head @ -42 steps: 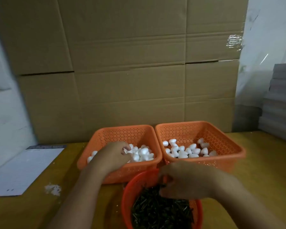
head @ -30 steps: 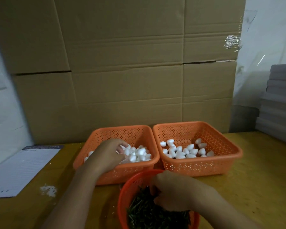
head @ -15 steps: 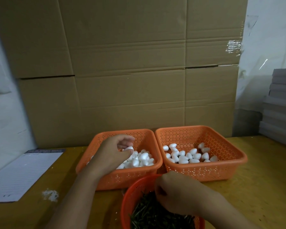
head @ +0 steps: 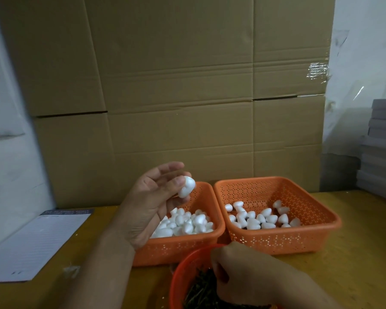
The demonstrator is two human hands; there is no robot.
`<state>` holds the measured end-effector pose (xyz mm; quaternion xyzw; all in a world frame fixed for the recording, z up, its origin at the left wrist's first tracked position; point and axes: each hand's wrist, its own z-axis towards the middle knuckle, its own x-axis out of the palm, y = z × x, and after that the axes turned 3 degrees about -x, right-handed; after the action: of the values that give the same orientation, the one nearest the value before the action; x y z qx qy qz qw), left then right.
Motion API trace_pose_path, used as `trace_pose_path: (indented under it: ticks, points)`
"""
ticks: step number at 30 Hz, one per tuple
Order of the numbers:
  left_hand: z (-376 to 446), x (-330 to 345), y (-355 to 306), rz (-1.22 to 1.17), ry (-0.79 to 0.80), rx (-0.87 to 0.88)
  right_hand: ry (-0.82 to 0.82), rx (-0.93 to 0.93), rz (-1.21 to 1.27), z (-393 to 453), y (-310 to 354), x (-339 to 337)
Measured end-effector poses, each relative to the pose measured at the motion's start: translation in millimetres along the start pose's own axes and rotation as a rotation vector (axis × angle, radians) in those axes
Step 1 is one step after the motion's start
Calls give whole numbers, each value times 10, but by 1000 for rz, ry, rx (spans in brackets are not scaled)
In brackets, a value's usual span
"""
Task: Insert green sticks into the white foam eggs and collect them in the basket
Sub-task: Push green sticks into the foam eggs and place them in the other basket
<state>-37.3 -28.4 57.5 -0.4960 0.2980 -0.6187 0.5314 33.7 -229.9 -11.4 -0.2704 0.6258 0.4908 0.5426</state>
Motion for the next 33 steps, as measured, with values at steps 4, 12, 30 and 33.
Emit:
trace_pose_path:
  ticks: [4,12,30,33]
  points:
    - [-25,19,-46,-14,-15,0,-5,-9,2,-7,3,-1]
    - [-38,36,-25,-4,-28,-10,30,12,23,3,-14,-9]
    - [-26,14,-31,32,-37,3,-4,-62,27,19,-49,34]
    - [-27,17,-28,39,-67,5,5,-52,34,25,-47,41]
